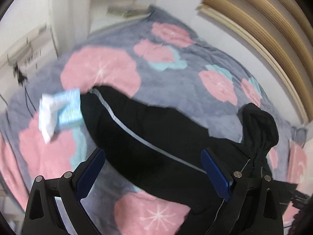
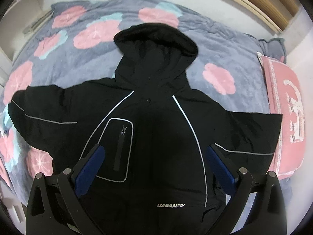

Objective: Fold large clothes

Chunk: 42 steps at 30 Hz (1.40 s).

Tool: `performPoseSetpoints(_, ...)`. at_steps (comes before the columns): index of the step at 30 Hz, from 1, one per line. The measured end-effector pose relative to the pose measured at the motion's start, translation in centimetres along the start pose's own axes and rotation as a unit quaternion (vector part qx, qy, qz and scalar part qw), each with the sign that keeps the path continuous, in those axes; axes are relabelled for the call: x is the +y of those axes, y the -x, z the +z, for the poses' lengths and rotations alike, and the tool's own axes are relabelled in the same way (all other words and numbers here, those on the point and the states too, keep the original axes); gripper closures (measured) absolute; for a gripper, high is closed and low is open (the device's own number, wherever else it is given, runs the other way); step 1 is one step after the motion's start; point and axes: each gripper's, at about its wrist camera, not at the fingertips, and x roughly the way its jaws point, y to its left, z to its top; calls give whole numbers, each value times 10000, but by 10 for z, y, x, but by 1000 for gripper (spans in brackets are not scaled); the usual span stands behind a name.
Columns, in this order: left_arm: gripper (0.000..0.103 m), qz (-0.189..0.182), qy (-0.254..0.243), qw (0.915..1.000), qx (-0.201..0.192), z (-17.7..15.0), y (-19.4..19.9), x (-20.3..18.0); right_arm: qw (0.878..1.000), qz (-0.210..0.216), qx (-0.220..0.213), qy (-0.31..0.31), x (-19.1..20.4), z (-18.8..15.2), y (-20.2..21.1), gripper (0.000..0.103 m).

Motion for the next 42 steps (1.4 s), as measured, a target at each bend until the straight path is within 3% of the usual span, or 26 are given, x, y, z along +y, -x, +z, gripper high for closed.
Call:
performPoseSetpoints(8,5,74,1112,9938,-28,6,-68,92,9979,-166,265,559,35,0,-19,0)
performPoseSetpoints(16,7,470,1750,9832,238,29,-147,142,9945,-299,508,868,53,-10,-34,0)
performPoseSetpoints(18,33,520,1778,9820,367,31,-162,147,9937,-295,558,922,55,-12,-36,0)
performPoseSetpoints(19,56,429,1788,9813,561,31,-171,148,9934,-296,578,949,56,-13,-37,0)
performPoseSetpoints(20,66,285,1840,9806,609,31,-175,149,9932,-289,590,960,58,-13,-38,0)
performPoseSetpoints(21,68,278,1833,9810,567,31,-173,147,9932,-277,598,965,58,-14,-38,0)
performPoseSetpoints(25,86,420,1315,9899,335,30,-160,123,9947,-191,488,879,58,-12,-33,0)
performPoseSetpoints(32,90,313,219,9990,-231,22,-96,60,9964,-161,384,736,50,-15,-27,0)
performPoseSetpoints(39,90,-190,-1002,9931,-584,5,-36,-47,9996,-77,215,159,19,-22,-17,0)
performPoseSetpoints(42,90,-726,-1383,9861,-570,-8,-18,-104,9998,-135,148,-60,4,-26,-15,0)
